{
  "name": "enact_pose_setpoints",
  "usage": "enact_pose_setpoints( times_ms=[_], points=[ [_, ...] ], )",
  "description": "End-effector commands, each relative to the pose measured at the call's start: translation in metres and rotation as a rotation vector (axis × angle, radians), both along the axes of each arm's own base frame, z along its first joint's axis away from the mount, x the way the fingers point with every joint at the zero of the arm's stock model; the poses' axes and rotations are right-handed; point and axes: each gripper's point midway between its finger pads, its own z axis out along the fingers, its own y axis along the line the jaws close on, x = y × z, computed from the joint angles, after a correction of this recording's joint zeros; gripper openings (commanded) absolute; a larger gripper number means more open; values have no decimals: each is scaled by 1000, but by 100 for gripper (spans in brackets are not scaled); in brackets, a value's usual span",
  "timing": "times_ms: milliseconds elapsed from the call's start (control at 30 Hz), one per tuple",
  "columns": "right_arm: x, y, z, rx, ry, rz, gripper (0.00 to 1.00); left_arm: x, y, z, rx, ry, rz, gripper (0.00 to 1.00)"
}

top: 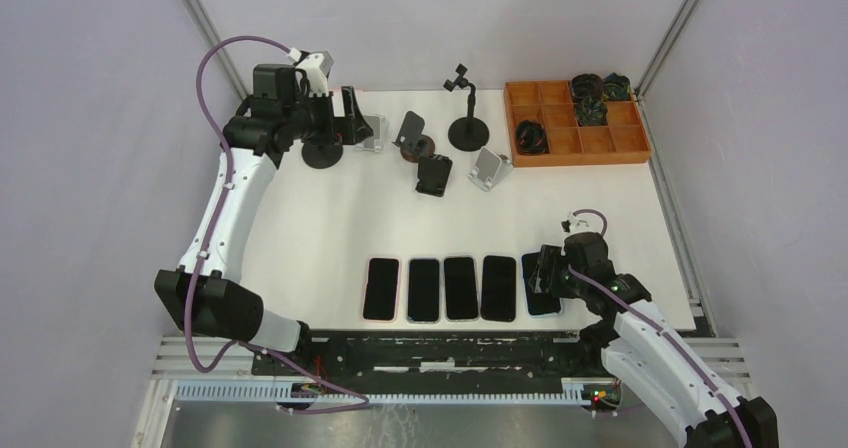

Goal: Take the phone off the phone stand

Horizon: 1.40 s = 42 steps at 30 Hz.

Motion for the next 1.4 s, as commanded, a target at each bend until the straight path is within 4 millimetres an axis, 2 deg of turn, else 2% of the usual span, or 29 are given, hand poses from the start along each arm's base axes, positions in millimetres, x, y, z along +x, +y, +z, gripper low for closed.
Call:
enact_pose_setpoints(
  times_ms=[0,333,433,533,600,767,867,1000,1133,1233,1367],
  points=[
    [10,-9,14,-53,-37,-21,69,5,1,22,8,-85,-34,100],
    [21,-8,36,-60,-70,-25,79,4,16,22,8,-82,-16,100],
    [39,-5,68,-55,-144,-32,86,0,26,23,8,-78,-16,100],
    [65,4,109,-26,-251,-19,92,-3,50,19,-2,-65,9,100],
    [77,15,127,9,-290,12,94,-8,66,16,-8,-53,15,100],
    [102,43,152,90,-358,93,98,-25,97,-1,119,-60,17,100],
    [114,52,168,105,-400,136,98,-25,116,-11,168,-65,68,100],
    [121,71,179,149,-410,216,98,-6,135,-20,178,-76,112,99],
    [120,80,181,178,-417,263,98,24,143,-15,166,-109,130,95],
    [117,83,180,189,-419,281,98,44,138,-17,118,-108,101,91],
    [112,86,178,208,-418,304,98,60,124,-12,36,-116,20,82]
  ],
)
